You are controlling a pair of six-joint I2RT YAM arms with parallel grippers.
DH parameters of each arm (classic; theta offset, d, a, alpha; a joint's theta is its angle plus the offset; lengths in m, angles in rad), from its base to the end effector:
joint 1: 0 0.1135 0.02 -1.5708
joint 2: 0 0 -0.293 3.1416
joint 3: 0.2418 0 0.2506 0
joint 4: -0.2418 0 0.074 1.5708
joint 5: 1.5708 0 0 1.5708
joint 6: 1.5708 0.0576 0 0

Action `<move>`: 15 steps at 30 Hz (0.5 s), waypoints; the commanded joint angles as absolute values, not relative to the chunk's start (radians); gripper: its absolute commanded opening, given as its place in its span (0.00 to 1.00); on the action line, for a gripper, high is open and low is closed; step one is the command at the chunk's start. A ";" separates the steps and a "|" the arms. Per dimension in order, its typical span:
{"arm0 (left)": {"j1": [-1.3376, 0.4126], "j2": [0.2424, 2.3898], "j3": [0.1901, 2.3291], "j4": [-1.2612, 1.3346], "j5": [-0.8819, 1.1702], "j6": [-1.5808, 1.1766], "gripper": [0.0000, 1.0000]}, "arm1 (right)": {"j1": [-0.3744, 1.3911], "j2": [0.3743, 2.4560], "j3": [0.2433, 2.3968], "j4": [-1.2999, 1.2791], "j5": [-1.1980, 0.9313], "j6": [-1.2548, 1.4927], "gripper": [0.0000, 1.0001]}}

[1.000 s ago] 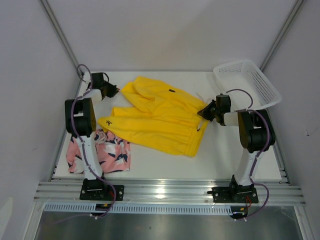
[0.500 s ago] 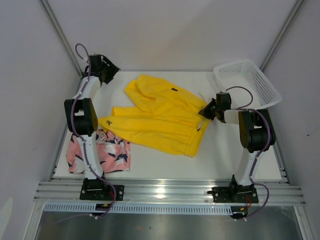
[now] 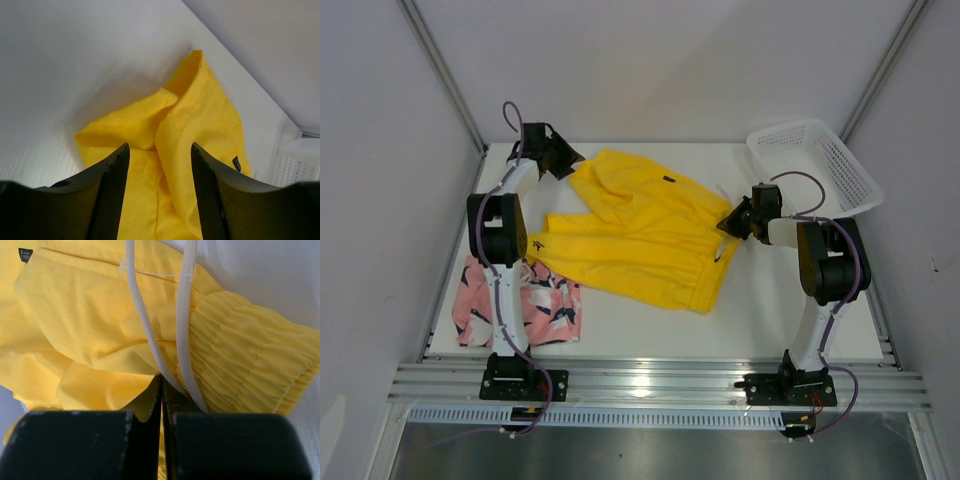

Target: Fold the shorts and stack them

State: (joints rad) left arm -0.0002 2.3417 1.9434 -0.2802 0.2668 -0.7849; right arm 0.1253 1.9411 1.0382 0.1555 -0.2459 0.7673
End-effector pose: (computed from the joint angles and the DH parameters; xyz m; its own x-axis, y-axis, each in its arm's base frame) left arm 0.5726 -0.0153 0.2033 -0.5892 -0.6816 -0.4338 -0.2982 0.6825 -0.6673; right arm 0.4141 0.0663 0.1445 -0.6925 0.5914 -0.4131 0.2534 0.7356 0.6283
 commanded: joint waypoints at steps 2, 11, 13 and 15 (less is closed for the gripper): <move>-0.021 2.382 2.002 -0.250 0.324 -0.796 0.57 | 0.127 1.962 1.063 0.164 -0.252 0.758 0.00; -0.038 2.493 2.097 -0.239 0.357 -0.813 0.59 | 0.126 1.962 1.058 0.172 -0.262 0.759 0.00; -0.041 2.502 2.094 -0.224 0.359 -0.813 0.59 | 0.124 1.960 1.058 0.173 -0.265 0.759 0.00; -0.044 2.511 2.095 -0.209 0.363 -0.808 0.59 | 0.121 1.960 1.057 0.175 -0.268 0.759 0.00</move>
